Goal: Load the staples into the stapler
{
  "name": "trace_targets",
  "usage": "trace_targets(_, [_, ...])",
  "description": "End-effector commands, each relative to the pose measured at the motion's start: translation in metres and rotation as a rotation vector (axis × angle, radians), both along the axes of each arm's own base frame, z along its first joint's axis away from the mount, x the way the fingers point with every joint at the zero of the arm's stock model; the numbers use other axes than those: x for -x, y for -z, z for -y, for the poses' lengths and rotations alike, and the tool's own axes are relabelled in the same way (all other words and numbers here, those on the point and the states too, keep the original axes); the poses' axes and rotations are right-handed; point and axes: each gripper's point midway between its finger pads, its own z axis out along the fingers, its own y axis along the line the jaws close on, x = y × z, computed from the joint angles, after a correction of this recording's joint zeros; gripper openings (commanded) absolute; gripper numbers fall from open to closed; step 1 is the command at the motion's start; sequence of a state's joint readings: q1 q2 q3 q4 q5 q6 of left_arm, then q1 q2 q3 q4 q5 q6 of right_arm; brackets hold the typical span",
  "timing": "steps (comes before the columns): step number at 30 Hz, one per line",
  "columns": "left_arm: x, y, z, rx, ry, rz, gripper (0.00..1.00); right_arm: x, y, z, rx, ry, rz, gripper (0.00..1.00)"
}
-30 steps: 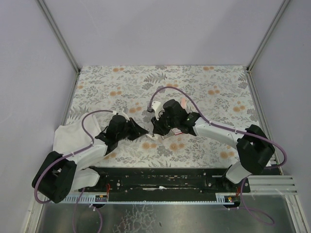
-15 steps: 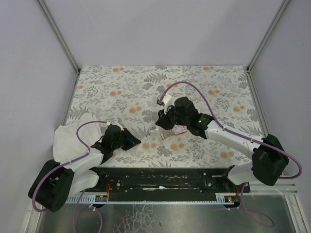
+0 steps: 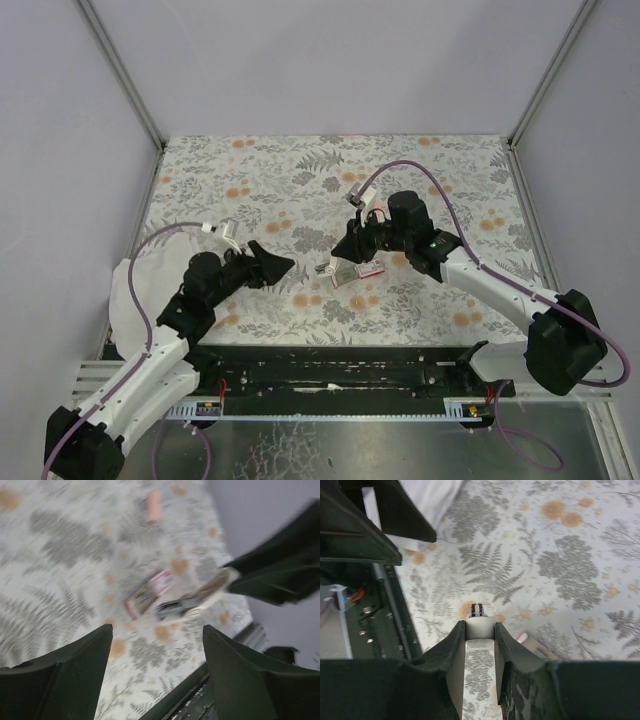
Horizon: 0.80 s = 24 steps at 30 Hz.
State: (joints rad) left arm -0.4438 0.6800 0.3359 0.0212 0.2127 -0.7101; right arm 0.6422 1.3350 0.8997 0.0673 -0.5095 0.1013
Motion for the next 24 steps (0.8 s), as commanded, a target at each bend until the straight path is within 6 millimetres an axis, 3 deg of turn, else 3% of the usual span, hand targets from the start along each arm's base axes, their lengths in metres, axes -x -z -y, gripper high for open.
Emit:
trace_targets(1, [0.024,-0.090,0.039,0.089,0.339,0.357,0.73,0.032,-0.048,-0.014,-0.185,-0.186,-0.006,0.00])
trace_targets(4, [0.041,-0.109,0.060,0.123,0.515,0.392,0.74,0.049,-0.058,-0.019,-0.241,-0.266,-0.053,0.00])
trace_targets(10, [0.068,-0.124,0.096,0.128,0.721,0.420,0.78,0.071,-0.078,-0.021,-0.329,-0.367,-0.106,0.00])
trace_targets(18, [0.072,-0.105,0.115,0.106,0.756,0.351,0.76,0.077,-0.085,-0.021,-0.346,-0.400,-0.121,0.00])
trace_targets(24, [0.072,-0.100,0.115,0.103,0.751,0.329,0.56,0.078,-0.084,-0.021,-0.349,-0.398,-0.124,0.00])
